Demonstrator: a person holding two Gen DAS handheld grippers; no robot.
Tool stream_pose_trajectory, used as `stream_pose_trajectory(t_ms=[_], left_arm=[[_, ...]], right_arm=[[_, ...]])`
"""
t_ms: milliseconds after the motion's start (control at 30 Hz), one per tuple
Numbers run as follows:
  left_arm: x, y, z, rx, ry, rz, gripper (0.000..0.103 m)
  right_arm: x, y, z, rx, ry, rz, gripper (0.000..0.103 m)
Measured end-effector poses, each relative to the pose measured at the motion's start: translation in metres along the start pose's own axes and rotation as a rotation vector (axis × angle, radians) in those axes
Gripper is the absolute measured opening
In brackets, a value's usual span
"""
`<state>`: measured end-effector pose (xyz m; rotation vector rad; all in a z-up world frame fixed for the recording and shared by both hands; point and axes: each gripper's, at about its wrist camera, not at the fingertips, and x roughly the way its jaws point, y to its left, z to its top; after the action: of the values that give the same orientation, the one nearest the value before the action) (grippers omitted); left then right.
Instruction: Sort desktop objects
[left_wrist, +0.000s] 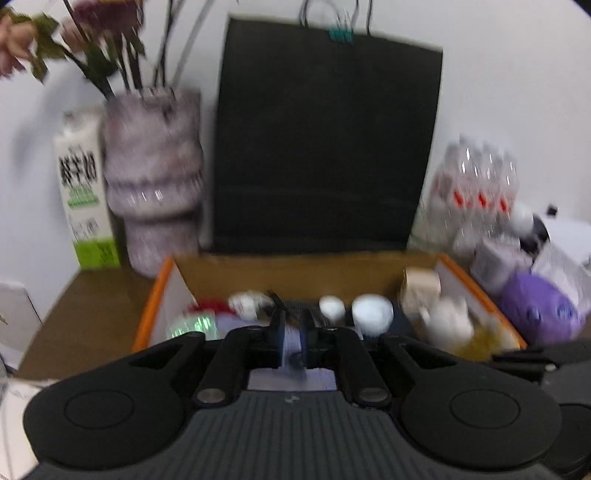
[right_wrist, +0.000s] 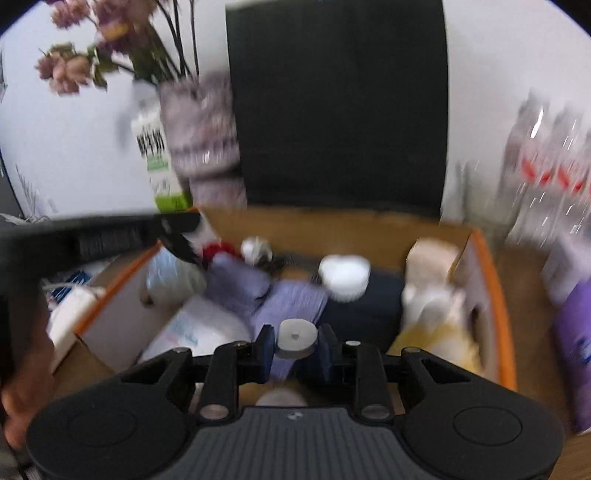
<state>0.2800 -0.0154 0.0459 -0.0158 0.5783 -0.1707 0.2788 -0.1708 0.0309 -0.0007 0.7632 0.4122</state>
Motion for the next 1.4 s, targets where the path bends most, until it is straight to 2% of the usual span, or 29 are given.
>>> stream_pose_trajectory(t_ms=[33, 67, 100, 133, 167, 200, 267, 333, 433, 500, 600, 667, 767, 800, 900, 1000, 1100, 1200, 1300, 1400], left_arm=[[0.000, 0.000, 0.001, -0.001, 0.015, 0.001, 0.015], [-0.002, 0.000, 0.005, -0.007, 0.022, 0.004, 0.020], [-0.005, 0.001, 0.010, -0.013, 0.032, 0.011, 0.043], [-0.009, 0.003, 0.015, -0.016, 0.036, 0.017, 0.063], [-0.016, 0.003, 0.019, -0.012, 0.017, 0.018, 0.065], [-0.026, 0.002, 0.025, -0.004, -0.010, 0.026, 0.065], [-0.039, 0.002, 0.042, 0.003, -0.028, 0.043, 0.073], [-0.050, 0.003, 0.056, -0.006, 0.001, 0.047, 0.098], [-0.061, 0.000, 0.063, -0.018, 0.086, 0.095, 0.100], [-0.074, 0.000, 0.052, -0.052, 0.087, 0.135, 0.101], [-0.098, 0.004, 0.017, -0.114, 0.092, 0.154, 0.103], [-0.121, -0.001, -0.017, -0.132, 0.083, 0.182, 0.103], [-0.154, -0.014, -0.073, -0.091, 0.047, 0.135, 0.103], [-0.163, -0.018, -0.093, -0.077, 0.053, 0.147, 0.103], [-0.183, -0.022, -0.137, -0.080, 0.084, 0.147, 0.103], [-0.205, -0.017, -0.168, -0.135, 0.095, 0.130, 0.103], [-0.222, -0.015, -0.188, -0.128, 0.118, 0.137, 0.103], [-0.241, -0.018, -0.200, -0.118, 0.099, 0.157, 0.103], [-0.255, -0.022, -0.212, -0.113, 0.096, 0.110, 0.103], [-0.255, -0.029, -0.220, -0.092, 0.099, 0.087, 0.103]], right_arm=[[0.002, 0.001, -0.001, 0.000, 0.016, 0.015, 0.026], [0.003, 0.001, -0.001, 0.022, 0.028, 0.026, 0.034], [0.002, -0.001, 0.001, 0.040, 0.034, 0.035, 0.040], [-0.001, -0.001, 0.002, 0.056, 0.033, 0.041, 0.051], [-0.007, -0.002, 0.003, 0.069, 0.018, 0.036, 0.059], [-0.013, -0.003, 0.007, 0.072, 0.002, 0.020, 0.061], [-0.027, -0.004, 0.014, 0.063, -0.022, -0.017, 0.063], [-0.041, -0.006, 0.027, 0.067, -0.034, -0.042, 0.066], [-0.058, -0.009, 0.036, 0.067, -0.055, -0.102, 0.080], [-0.071, -0.009, 0.031, 0.074, -0.069, -0.155, 0.081], [-0.097, -0.011, 0.002, 0.128, -0.100, -0.104, 0.081], [-0.122, -0.009, -0.029, 0.153, -0.143, -0.080, 0.081], [-0.152, 0.000, -0.078, 0.159, -0.208, -0.097, 0.087], [-0.159, 0.003, -0.093, 0.157, -0.217, -0.115, 0.087], [-0.173, 0.012, -0.138, 0.147, -0.201, -0.161, 0.087], [-0.183, 0.020, -0.173, 0.155, -0.173, -0.176, 0.087], [-0.194, 0.030, -0.207, 0.144, -0.147, -0.215, 0.087], [-0.202, 0.039, -0.232, 0.144, -0.131, -0.200, 0.087], [-0.212, 0.053, -0.257, 0.154, -0.126, -0.172, 0.087], [-0.216, 0.067, -0.269, 0.119, -0.131, -0.168, 0.088]])
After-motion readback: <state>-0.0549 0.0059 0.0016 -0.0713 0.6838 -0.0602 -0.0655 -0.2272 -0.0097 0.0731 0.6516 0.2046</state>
